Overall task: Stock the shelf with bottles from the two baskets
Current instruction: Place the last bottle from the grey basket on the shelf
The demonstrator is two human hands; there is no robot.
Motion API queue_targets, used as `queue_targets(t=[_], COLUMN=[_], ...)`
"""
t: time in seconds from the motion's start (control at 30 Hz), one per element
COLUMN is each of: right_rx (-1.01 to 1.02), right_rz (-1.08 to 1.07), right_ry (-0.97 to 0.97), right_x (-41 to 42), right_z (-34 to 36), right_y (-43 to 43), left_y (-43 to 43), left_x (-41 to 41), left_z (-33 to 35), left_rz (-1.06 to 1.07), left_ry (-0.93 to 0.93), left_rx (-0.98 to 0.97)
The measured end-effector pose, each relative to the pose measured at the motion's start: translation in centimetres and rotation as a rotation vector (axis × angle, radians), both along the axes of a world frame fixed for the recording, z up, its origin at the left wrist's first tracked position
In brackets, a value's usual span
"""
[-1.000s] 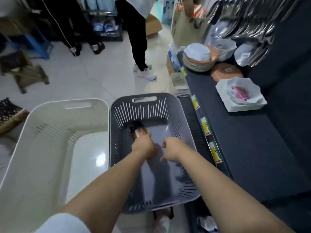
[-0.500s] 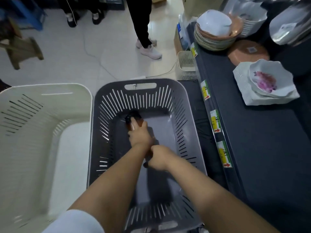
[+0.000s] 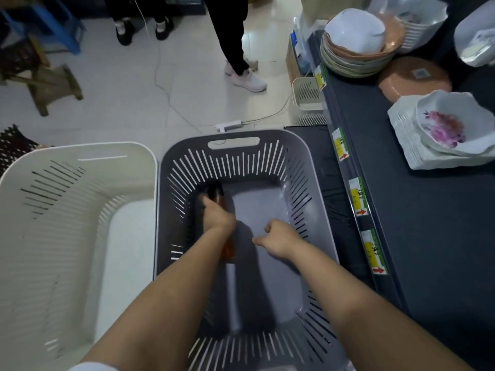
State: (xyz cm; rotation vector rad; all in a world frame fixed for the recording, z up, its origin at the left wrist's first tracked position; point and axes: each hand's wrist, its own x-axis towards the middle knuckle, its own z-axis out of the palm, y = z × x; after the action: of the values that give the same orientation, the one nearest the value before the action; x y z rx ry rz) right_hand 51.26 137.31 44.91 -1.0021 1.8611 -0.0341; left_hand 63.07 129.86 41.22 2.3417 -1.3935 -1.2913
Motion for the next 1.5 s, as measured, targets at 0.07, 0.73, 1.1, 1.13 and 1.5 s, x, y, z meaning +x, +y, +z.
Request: queue_targets(t=[0.07,0.73,1.1,1.13,1.5], right_rx=[0.000,-0.331,-0.786,-0.807,-0.971], right_rz=[-0.014,-0.518,-0.832,-0.866,-1.176], right_ry=[-0.014,-0.330,0.084,0.107,0.438], right_x=[0.2,3.0,6.1,6.6,10.0], right_z=[-0.2,8.6,17.3,18.1,26.1], right_y=[0.0,2.4,12.8,14.4,37.3], left_y=[-0.2,2.8,10.2,11.3,31.7], left_x=[0.1,2.7,3.4,3.6,2.1], left_z=[0.5,14.2,24.1,24.9,32.2], left_rz=[0.048,-0.327,-1.017,-1.070,-1.425], left_ry=[0.020,0.743,0.748,0.749,0.975], left_rx=[0.008,-0.057,-0.531,-0.575,-0.735])
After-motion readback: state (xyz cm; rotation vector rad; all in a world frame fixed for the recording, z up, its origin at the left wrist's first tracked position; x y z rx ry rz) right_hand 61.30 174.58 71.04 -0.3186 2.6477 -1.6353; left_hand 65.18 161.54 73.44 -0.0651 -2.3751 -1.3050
